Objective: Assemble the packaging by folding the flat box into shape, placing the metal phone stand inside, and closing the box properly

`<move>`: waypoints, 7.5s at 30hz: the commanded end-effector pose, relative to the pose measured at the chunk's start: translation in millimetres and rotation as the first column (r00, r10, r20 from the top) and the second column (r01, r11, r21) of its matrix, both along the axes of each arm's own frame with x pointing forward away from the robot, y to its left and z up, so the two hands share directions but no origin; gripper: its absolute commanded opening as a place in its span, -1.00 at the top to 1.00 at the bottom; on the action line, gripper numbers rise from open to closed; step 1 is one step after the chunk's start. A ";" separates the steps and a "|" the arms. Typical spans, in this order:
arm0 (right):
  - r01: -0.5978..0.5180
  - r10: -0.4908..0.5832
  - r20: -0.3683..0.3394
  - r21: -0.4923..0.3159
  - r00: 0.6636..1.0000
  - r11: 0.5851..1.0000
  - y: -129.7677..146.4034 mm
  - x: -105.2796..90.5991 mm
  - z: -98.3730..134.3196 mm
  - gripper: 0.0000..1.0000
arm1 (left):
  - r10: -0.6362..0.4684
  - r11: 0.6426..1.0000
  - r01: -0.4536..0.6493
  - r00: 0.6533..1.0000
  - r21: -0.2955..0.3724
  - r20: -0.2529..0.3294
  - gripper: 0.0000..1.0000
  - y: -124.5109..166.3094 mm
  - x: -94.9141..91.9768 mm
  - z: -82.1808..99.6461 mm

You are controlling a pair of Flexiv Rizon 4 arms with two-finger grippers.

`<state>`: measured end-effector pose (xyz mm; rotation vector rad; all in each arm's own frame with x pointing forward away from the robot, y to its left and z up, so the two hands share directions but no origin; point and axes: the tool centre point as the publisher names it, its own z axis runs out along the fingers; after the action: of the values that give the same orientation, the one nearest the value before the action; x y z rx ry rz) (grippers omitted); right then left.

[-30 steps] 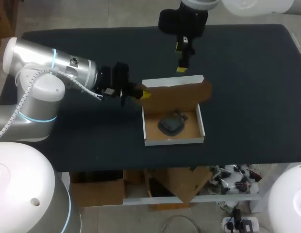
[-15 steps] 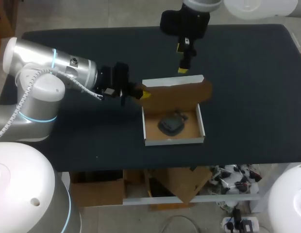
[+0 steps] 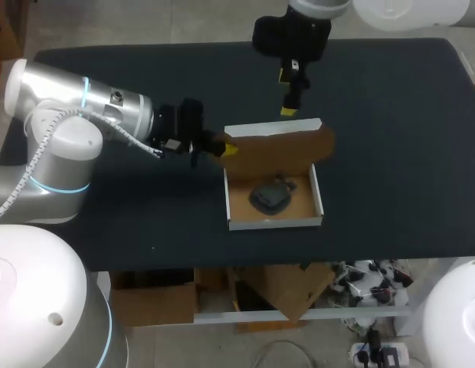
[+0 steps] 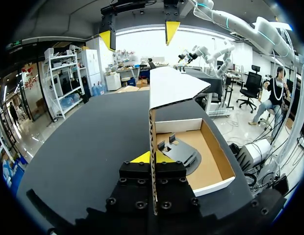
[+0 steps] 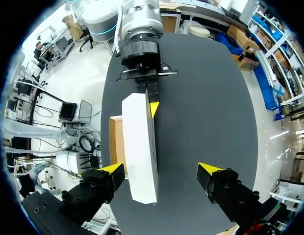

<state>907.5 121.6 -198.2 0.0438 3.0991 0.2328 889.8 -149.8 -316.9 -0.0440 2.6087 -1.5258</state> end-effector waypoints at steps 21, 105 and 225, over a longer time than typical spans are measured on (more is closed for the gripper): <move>0.211 -0.213 -0.054 -0.041 0.976 0.977 -7.0 -0.6 -0.3 -1.00 | -0.003 1.000 0.003 0.997 -0.005 0.076 1.00 1.4 -6.9 -4.4; 0.825 -0.922 -0.352 -0.463 0.164 0.324 -65.5 -45.5 -37.0 -1.00 | -0.007 0.986 -0.093 0.805 0.137 0.593 1.00 -6.2 -43.4 -19.8; 0.813 -0.907 -0.418 -0.514 0.040 0.272 -74.6 -110.0 -129.9 0.25 | 0.027 0.973 -0.200 0.604 0.119 0.796 0.34 6.8 -66.4 -24.3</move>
<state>798.0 46.4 -327.2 2.4647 2.7954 -0.1150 831.6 -147.5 -339.1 0.4030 1.9626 -0.8965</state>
